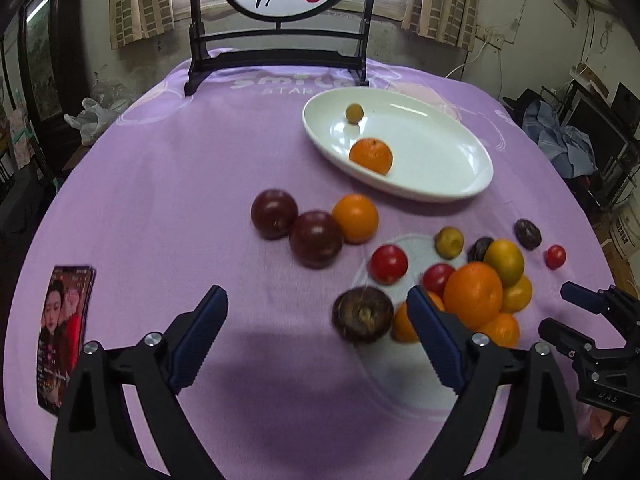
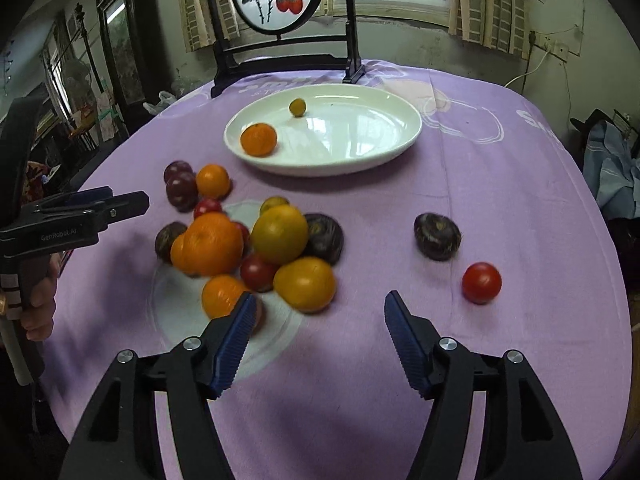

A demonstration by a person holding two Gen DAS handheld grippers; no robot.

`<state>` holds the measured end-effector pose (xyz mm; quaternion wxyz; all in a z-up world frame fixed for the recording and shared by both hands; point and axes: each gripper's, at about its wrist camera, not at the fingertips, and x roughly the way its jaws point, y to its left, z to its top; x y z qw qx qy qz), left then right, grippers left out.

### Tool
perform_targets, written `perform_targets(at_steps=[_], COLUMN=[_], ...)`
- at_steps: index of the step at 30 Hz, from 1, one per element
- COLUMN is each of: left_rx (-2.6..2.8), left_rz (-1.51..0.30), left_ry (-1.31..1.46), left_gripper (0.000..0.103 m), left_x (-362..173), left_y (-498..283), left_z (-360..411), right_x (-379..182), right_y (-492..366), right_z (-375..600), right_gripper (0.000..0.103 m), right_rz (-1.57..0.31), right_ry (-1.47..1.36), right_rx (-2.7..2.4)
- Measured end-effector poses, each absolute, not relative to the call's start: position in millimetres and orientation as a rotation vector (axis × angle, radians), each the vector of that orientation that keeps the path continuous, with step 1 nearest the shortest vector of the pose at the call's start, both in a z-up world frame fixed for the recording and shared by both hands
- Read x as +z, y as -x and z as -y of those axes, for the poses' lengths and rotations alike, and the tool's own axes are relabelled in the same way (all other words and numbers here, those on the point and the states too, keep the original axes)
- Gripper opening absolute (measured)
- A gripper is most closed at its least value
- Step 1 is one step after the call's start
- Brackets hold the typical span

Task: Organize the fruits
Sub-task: 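Grasp a mandarin with the right tool while the left tool grasps a dark brown fruit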

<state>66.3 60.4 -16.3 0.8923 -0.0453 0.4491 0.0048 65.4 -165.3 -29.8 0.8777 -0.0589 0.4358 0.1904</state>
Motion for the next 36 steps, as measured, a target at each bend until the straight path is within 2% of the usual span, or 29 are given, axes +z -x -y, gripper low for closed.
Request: perform_targets(at_steps=[7, 19, 21, 36], left_rx=[0.027, 0.043, 0.044, 0.034], left_rz=[-0.997, -1.025, -1.030, -1.021], left_ry=[0.134, 0.086, 0.080, -0.047], left_gripper=[0.089, 0.093, 0.093, 0.094], left_x=[-49, -62, -62, -60], left_y=[-35, -37, -40, -59], left_z=[-72, -68, -67, -42], right_x=[-44, -58, -61, -58], right_y=[-48, -68, -74, -51], right_z=[135, 99, 99, 151], right_gripper=[0.067, 0.066, 0.043, 0.041], right_rz=[-0.947, -0.985, -1.002, -0.999], right_ry=[0.148, 0.177, 0.156, 0.045], right_rx=[0.453, 0.405, 0.394, 0.423])
